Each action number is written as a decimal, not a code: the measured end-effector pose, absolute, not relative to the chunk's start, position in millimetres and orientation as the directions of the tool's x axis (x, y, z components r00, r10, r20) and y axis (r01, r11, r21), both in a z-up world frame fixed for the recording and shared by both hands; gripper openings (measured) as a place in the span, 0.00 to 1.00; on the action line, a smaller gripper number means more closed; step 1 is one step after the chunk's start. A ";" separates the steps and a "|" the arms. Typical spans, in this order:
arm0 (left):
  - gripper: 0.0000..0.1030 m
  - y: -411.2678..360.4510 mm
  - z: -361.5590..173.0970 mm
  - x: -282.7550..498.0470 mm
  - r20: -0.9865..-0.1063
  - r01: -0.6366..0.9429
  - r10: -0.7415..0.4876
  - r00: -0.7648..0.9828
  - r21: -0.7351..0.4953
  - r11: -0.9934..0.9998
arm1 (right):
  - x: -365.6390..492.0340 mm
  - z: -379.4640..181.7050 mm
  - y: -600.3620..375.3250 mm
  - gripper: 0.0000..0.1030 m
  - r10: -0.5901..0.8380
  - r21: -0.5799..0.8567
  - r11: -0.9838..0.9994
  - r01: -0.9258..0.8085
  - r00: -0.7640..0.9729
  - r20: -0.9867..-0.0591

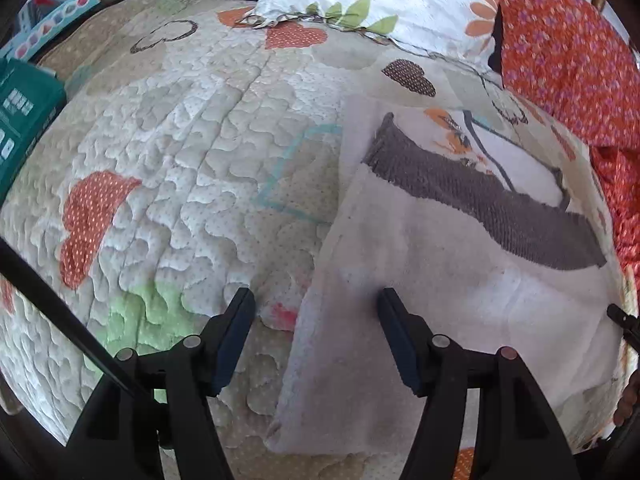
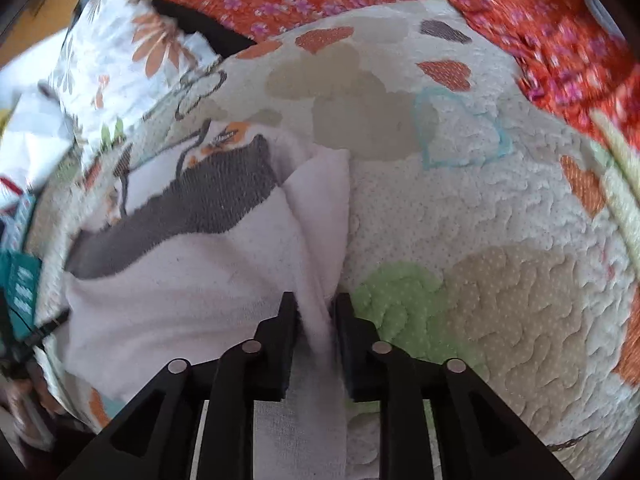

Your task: Fold small clothes

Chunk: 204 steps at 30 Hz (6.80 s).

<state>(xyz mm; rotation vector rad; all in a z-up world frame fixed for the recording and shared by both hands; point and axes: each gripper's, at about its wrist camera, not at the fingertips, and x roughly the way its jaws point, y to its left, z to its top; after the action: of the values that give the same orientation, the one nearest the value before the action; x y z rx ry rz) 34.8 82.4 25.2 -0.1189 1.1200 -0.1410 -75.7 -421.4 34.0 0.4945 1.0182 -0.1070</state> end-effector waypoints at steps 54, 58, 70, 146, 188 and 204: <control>0.68 282.2 73.7 -4.0 -0.725 -0.366 -0.223 0.652 -0.558 0.745 | -58.4 12.7 38.7 0.49 0.079 -0.333 0.801 -0.497 0.640 -0.764; 0.68 285.1 72.4 -5.2 -0.730 -0.391 -0.195 0.654 -0.548 0.740 | -48.2 10.7 42.7 0.19 0.088 -0.281 0.840 -0.465 0.628 -0.773; 0.68 250.0 70.1 2.7 -0.748 -0.360 -0.198 0.633 -0.511 0.781 | -32.8 102.8 -139.6 0.11 0.266 0.270 0.957 -0.104 0.680 -0.683; 0.72 -115.7 35.8 -39.5 -0.805 0.457 -0.520 0.286 -0.362 0.812 | -41.7 34.3 -402.8 0.01 0.172 0.360 0.895 0.263 0.541 -0.823; 1.00 -10.6 60.7 -89.2 -0.772 0.109 -0.208 0.601 -0.179 0.978 | -150.2 67.1 -286.0 0.27 0.055 0.158 0.984 0.077 0.720 -0.692; 1.00 -10.2 48.8 -86.8 -0.791 0.121 -0.137 0.597 -0.080 0.989 | -129.9 40.4 -258.6 0.27 0.376 0.424 0.903 -0.075 0.618 -0.691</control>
<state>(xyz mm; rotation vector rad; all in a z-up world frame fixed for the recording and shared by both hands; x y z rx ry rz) -86.8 -10.2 48.8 -0.0185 0.9190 -0.1500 -129.9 -258.6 40.4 0.3747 0.8712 0.2663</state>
